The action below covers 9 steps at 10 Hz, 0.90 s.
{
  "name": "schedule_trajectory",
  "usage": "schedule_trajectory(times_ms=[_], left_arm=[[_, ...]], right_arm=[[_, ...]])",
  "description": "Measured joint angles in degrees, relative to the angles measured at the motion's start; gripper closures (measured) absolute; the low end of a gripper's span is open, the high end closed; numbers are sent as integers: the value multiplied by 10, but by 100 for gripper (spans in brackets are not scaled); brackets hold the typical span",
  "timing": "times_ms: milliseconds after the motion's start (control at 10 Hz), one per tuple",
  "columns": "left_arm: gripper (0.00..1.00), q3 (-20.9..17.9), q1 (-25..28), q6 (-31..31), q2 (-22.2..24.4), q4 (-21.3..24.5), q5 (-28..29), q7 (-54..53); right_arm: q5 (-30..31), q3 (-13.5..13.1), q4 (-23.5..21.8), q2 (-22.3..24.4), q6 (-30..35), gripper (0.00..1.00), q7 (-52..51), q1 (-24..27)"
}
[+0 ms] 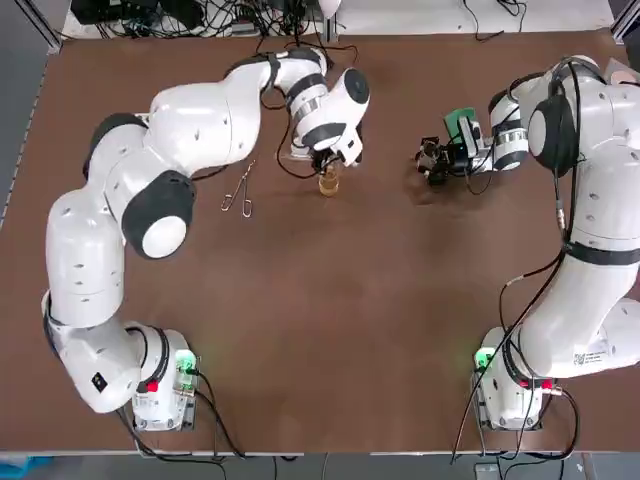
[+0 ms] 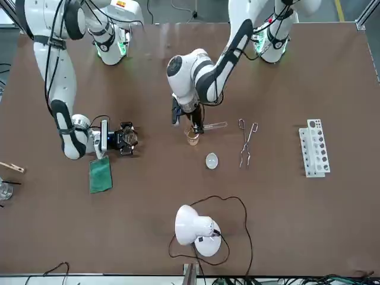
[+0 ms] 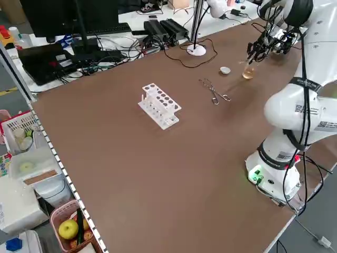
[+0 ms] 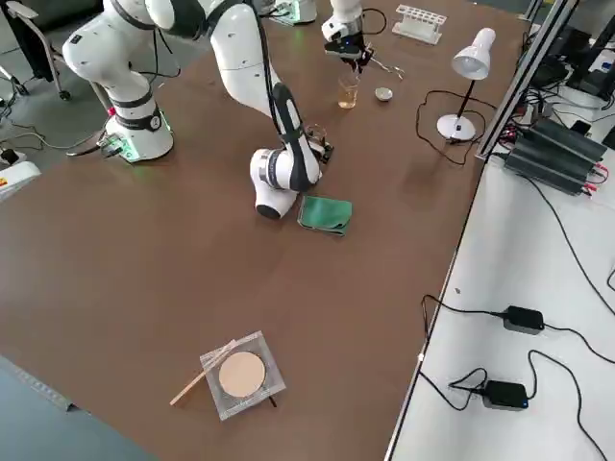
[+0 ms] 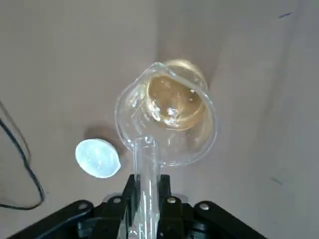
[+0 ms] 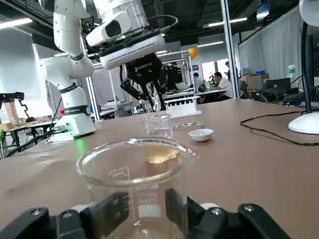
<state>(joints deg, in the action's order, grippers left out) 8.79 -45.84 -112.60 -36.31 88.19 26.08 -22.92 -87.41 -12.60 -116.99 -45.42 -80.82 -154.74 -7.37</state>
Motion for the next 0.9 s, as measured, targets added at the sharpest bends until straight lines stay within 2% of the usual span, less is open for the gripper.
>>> schedule_trajectory(times_ms=[900], left_arm=[[79, -1, -3, 6, -6, -4, 1, 20]], right_arm=[[0, -1, 0, 0, 1, 57, 4, 0]])
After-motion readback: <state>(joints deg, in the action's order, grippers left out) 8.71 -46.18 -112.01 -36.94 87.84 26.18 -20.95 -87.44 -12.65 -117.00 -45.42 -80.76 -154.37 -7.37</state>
